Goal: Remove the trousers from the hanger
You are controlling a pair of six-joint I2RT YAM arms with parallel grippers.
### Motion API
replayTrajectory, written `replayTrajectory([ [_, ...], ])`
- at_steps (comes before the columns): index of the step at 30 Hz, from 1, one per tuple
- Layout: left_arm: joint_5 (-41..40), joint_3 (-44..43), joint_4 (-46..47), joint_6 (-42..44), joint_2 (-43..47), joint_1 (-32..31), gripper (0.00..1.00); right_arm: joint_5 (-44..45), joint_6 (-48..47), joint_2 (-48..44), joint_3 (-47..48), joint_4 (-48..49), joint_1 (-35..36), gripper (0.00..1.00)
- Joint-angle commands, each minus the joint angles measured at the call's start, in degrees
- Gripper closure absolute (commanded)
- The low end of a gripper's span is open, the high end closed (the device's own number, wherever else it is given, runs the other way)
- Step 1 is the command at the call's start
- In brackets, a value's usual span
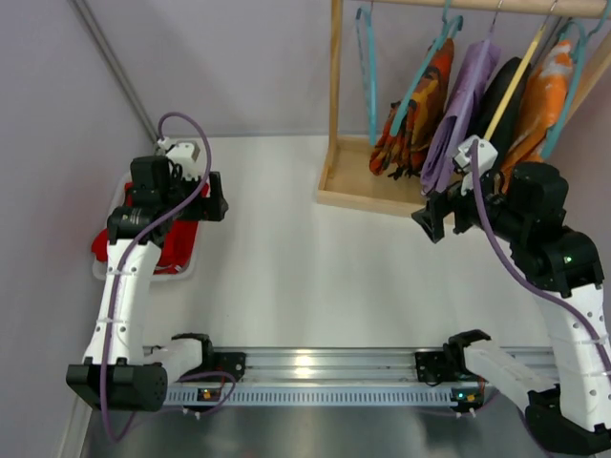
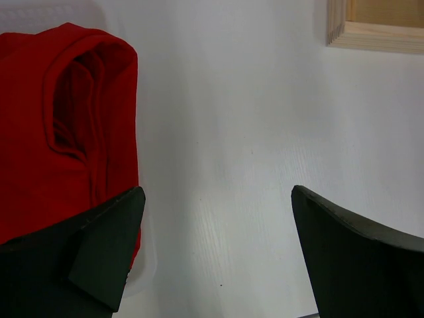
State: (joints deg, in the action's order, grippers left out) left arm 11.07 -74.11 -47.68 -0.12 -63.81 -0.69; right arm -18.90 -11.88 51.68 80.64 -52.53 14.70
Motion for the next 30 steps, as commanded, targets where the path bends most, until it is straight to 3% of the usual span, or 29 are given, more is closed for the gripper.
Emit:
replayTrajectory([
  [1, 0.2, -2.3, 0.1, -1.5, 1.5, 0.3, 0.01, -3.5, 3.3, 0.8, 5.6, 1.2, -1.0, 0.00],
  [6, 0.1, -4.6, 0.2, -1.1, 1.7, 0.2, 0.01, -5.4, 6.2, 4.0, 11.1, 6.6, -1.1, 0.00],
  [15, -1.8, -5.0, 0.1, -1.5, 5.1, 0.2, 0.01, -7.5, 20.8, 16.1, 23.1, 21.4, -0.5, 0.00],
  [20, -1.9, -4.5, 0.2, -2.2, 5.6, 0.3, 0.02, 0.9, 31.9, 21.6, 28.4, 29.6, 0.2, 0.01],
  [23, -1.8, -4.6, 0.1, -2.4, 5.5, 0.2, 0.01, 8.9, 36.5, 24.2, 30.6, 31.4, 1.0, 0.09],
  [25, -2.0, -4.6, 0.1, -2.5, 5.5, 0.3, 0.01, 14.7, 39.5, 26.2, 32.5, 31.2, 1.3, 0.20],
  [30, -2.3, -4.5, 0.1, -2.6, 5.6, 0.2, 0.02, 20.2, 44.5, 28.6, 33.0, 32.4, 1.3, 0.26],
])
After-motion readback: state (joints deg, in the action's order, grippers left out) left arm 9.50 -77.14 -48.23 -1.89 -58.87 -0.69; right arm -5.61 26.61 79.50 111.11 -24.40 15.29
